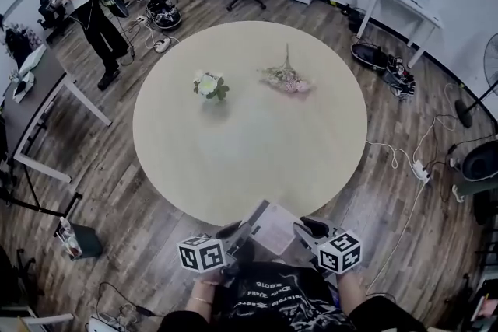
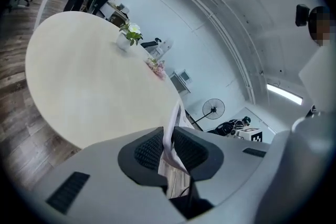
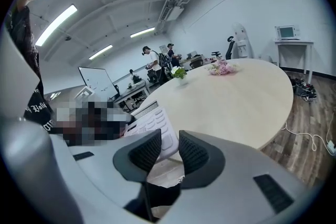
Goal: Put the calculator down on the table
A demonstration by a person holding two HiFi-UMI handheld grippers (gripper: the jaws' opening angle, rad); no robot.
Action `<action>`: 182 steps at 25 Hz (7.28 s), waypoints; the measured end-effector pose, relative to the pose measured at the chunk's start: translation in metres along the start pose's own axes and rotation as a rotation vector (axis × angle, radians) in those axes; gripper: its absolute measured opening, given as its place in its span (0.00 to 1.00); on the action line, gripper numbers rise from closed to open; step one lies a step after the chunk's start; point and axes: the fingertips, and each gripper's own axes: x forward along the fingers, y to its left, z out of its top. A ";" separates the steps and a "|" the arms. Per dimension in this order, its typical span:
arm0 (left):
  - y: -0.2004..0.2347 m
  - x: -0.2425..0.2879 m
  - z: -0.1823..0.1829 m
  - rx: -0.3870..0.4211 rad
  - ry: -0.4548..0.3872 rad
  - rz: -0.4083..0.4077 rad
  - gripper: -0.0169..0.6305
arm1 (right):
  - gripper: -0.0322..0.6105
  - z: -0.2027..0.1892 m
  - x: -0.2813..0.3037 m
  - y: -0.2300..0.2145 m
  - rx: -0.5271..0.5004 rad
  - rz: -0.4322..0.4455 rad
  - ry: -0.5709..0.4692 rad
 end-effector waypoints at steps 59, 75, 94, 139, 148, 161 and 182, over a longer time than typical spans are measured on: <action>0.143 0.213 0.299 -0.016 -0.126 0.283 0.20 | 0.23 0.244 0.240 -0.223 -0.020 -0.024 0.060; 0.178 0.246 0.321 -0.003 -0.130 0.428 0.20 | 0.24 0.256 0.308 -0.271 -0.072 0.002 0.215; 0.139 0.209 0.318 0.083 -0.229 0.420 0.55 | 0.47 0.283 0.254 -0.231 -0.090 -0.109 -0.013; 0.030 0.003 0.116 0.680 -0.094 0.084 0.55 | 0.47 0.122 0.069 0.001 -0.279 -0.414 -0.211; 0.027 0.002 0.109 0.714 -0.098 0.072 0.54 | 0.36 0.112 0.073 0.009 -0.264 -0.410 -0.232; 0.023 0.000 0.109 0.716 -0.080 0.023 0.06 | 0.06 0.103 0.085 0.027 -0.295 -0.388 -0.206; 0.036 0.011 0.116 0.691 -0.054 0.058 0.06 | 0.06 0.107 0.095 0.014 -0.320 -0.383 -0.177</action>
